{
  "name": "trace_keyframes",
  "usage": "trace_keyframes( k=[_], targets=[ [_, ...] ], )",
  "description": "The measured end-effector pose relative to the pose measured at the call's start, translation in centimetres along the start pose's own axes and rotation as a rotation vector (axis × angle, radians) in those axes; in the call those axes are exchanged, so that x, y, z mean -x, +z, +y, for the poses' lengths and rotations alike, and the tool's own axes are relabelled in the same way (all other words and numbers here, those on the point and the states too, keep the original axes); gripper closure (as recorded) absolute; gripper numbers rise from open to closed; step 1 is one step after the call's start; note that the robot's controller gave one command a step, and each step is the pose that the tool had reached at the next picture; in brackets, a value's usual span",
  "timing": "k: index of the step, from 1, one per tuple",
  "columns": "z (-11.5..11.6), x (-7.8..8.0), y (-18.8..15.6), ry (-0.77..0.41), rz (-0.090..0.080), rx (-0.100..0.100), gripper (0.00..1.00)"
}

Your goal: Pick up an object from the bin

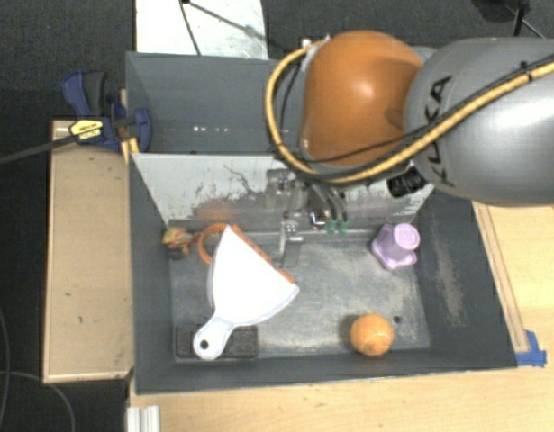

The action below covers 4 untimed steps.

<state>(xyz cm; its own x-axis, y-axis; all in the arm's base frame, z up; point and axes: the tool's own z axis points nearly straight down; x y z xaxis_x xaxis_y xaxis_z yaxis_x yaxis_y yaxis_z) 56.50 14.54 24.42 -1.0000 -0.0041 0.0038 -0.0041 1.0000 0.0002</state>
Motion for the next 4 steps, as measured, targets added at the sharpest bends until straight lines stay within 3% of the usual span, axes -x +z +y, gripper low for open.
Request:
trace_keyframes(
  k=[1,2,3,4],
  targets=[
    [-0.1,0.1,-0.5,0.004,-0.007,0.001,0.00],
    [-1.2,-0.9,3.0,-0.072,-0.012,0.002,0.00],
    [-0.6,-4.3,9.8,-0.036,-0.010,0.001,0.00],
    [-2.8,-5.1,12.3,-0.104,-0.001,0.000,0.00]
  ],
)
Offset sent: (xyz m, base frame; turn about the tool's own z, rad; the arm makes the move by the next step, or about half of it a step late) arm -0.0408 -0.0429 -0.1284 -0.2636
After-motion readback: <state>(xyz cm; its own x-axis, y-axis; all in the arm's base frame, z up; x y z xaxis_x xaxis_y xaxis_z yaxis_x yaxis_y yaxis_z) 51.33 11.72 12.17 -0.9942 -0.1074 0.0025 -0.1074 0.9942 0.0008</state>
